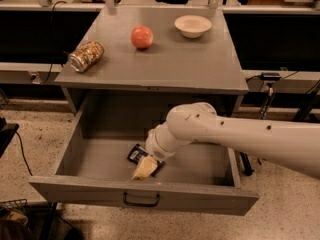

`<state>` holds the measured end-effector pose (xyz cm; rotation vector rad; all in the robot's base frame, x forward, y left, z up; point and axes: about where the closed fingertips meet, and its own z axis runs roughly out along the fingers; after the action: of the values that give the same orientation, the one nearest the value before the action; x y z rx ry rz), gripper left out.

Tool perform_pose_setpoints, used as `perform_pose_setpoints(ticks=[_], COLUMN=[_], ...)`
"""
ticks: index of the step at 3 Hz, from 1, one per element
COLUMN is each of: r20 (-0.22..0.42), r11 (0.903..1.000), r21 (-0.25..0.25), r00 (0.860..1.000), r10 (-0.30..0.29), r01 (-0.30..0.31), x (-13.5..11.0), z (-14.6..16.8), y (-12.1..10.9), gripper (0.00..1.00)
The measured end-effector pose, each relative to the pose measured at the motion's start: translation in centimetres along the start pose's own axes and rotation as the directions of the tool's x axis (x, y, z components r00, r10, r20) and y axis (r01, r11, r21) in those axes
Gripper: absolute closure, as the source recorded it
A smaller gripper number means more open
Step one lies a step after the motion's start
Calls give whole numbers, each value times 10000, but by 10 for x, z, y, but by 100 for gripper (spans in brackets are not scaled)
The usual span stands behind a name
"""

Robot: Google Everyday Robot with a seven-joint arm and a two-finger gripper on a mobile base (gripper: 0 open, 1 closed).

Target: Pick rxbar blueberry from top drawer and place on counter

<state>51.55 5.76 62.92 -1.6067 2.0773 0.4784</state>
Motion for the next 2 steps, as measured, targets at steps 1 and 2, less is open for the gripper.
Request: perform_pose_setpoints(ticks=[1,2], r20=[-18,-110], r11=[9996,9989], r21=[129,206], r00=[9996,9990], r10=[266,435], r01=[-265,-432], x=[17,27], z=[7,12], y=[-1,-2], gripper=[0,18])
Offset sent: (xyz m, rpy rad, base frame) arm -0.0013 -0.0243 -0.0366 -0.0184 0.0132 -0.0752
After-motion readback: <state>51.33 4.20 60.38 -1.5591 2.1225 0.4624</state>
